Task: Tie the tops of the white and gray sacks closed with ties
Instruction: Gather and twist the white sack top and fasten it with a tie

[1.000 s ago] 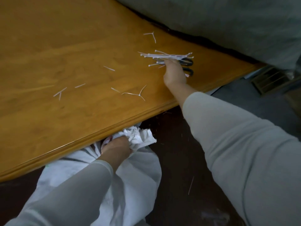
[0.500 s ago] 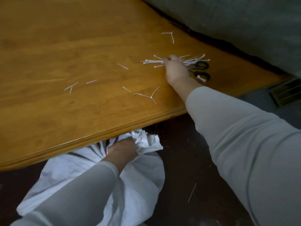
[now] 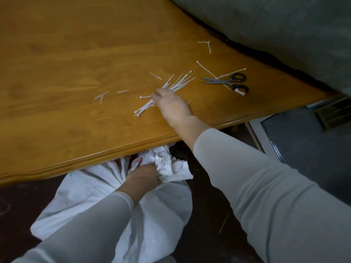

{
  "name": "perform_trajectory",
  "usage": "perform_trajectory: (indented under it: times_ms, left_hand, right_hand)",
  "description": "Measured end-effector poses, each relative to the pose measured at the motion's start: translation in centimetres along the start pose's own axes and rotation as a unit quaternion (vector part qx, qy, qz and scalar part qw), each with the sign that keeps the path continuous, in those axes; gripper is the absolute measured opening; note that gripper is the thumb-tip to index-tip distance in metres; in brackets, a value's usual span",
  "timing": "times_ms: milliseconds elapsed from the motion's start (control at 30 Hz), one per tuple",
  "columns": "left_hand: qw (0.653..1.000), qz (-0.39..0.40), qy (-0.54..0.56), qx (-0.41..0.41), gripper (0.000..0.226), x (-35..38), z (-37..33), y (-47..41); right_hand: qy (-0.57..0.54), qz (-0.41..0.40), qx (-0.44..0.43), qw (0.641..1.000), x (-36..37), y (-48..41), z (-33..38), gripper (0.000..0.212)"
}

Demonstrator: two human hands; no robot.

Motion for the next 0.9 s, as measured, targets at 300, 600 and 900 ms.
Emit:
perform_trajectory:
  times_ms: [300,600,900]
  left_hand:
    - [0.996,-0.013,0.089,0.022,0.049,0.6,1.9,4.4]
    - [0.976,-0.071,0.196,0.054,0.044,1.6,3.5,7.6]
    - [0.899,-0.105,0.414,0.093,0.045,1.5,6.0,10.7]
  right_hand:
    - [-0.108,-0.02,0.072,0.991,-2.0,0.9,-0.8,0.023]
    - [-0.38,-0.168,0.194,0.888,-7.0,3.8,-0.5,0.016]
    - [-0.738,-0.211,0.362,0.529,-4.8,14.4,-1.2,0.014]
Point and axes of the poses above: each hand's wrist, its own y-axis away from the middle knuckle, its own x-axis out of the palm, z = x × y, the point moved 1 cm from there along -y, towards the middle knuckle, and after that the axes turned 11 degrees about x, right-handed, at the moved point
